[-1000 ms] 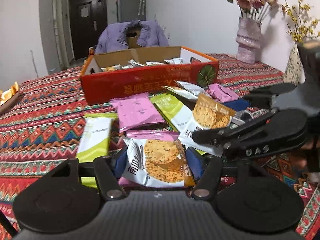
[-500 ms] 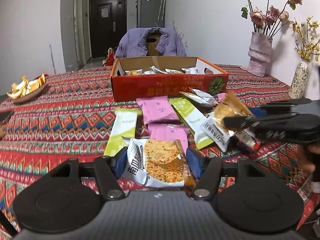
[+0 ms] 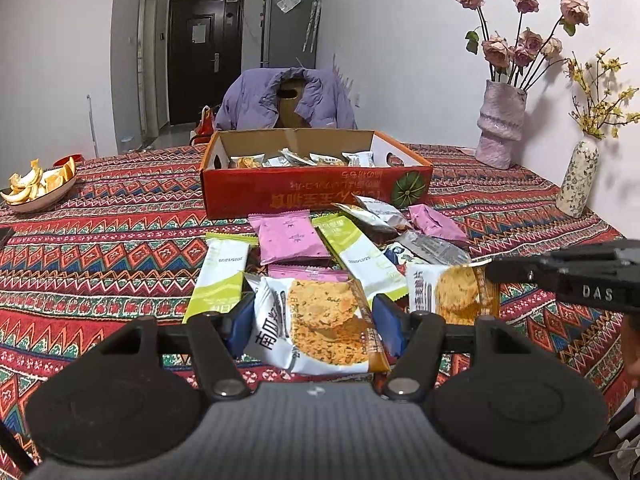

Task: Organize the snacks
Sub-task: 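Grasp a white pumpkin-seed crisp packet with the left gripper while the right grasps a gold packet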

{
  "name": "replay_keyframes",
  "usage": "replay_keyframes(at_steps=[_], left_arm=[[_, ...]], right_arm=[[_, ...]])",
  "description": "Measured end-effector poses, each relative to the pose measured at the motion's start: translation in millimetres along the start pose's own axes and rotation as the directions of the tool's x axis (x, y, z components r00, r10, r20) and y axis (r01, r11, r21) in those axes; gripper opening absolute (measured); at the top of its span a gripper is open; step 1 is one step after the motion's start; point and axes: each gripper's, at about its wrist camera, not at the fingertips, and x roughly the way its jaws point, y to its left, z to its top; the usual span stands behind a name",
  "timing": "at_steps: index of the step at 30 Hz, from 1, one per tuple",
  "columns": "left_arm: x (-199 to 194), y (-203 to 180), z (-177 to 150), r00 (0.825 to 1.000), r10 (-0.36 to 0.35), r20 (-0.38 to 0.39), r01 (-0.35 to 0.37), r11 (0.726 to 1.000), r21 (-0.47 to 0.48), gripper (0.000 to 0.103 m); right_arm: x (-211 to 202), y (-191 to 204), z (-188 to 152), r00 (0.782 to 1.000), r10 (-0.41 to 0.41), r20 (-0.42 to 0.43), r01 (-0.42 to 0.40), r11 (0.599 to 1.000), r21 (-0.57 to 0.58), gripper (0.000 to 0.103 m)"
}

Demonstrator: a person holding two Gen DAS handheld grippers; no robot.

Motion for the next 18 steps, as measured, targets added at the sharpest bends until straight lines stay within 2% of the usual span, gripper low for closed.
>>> replay_keyframes(at_steps=[1, 4, 6, 7, 8, 10, 13, 15, 16, 17, 18], left_arm=[[1.1, 1.0, 0.5, 1.000, -0.002, -0.002, 0.002, 1.000, -0.003, 0.063], [6.1, 3.3, 0.3, 1.000, -0.001, -0.008, 0.001, 1.000, -0.008, 0.063], [9.5, 5.9, -1.6, 1.000, 0.000, -0.018, 0.000, 1.000, -0.016, 0.063], [10.5, 7.1, -2.5, 1.000, -0.001, -0.023, 0.001, 1.000, -0.019, 0.063], [11.6, 8.2, -3.5, 1.000, -0.001, -0.029, 0.000, 1.000, -0.021, 0.063], [12.6, 10.7, -5.0, 0.999, 0.004, -0.035, -0.005, 1.000, -0.024, 0.063], [13.3, 15.0, -5.3, 0.999, 0.011, -0.041, -0.012, 0.999, -0.032, 0.063], [12.9, 17.9, -5.3, 0.999, 0.011, -0.042, -0.013, 0.999, -0.035, 0.063], [12.8, 19.0, -5.6, 0.999, 0.011, -0.042, -0.013, 0.999, -0.037, 0.063], [13.1, 19.8, -6.0, 0.999, 0.010, -0.043, -0.012, 0.999, -0.038, 0.063], [13.6, 20.1, -6.3, 0.999, 0.009, -0.045, -0.011, 0.999, -0.039, 0.063]], right_arm=[[1.9, 0.3, -1.2, 1.000, 0.006, -0.003, -0.006, 1.000, 0.010, 0.002], [16.9, 0.7, -7.6, 0.999, 0.019, -0.041, -0.018, 0.999, 0.028, 0.013], [26.3, 2.2, -11.5, 0.998, 0.039, -0.050, -0.037, 0.999, 0.035, 0.015], [32.0, 3.5, -13.5, 0.996, 0.062, -0.061, -0.059, 0.997, 0.047, 0.023], [36.4, 5.8, -14.5, 0.995, 0.073, -0.067, -0.070, 0.996, 0.047, 0.047], [45.0, 17.1, -16.4, 0.996, 0.057, -0.070, -0.057, 0.998, -0.001, 0.072], [58.3, 35.5, -18.3, 0.996, -0.003, -0.086, -0.008, 0.991, -0.134, 0.071], [63.5, 40.5, -18.1, 0.995, 0.006, -0.097, -0.023, 0.984, -0.175, 0.057], [67.0, 39.5, -17.1, 0.993, 0.030, -0.111, -0.048, 0.986, -0.159, 0.039], [69.6, 39.6, -17.6, 0.993, 0.038, -0.112, -0.055, 0.986, -0.155, 0.031], [71.8, 41.6, -18.4, 0.993, 0.032, -0.113, -0.052, 0.983, -0.178, 0.028]])
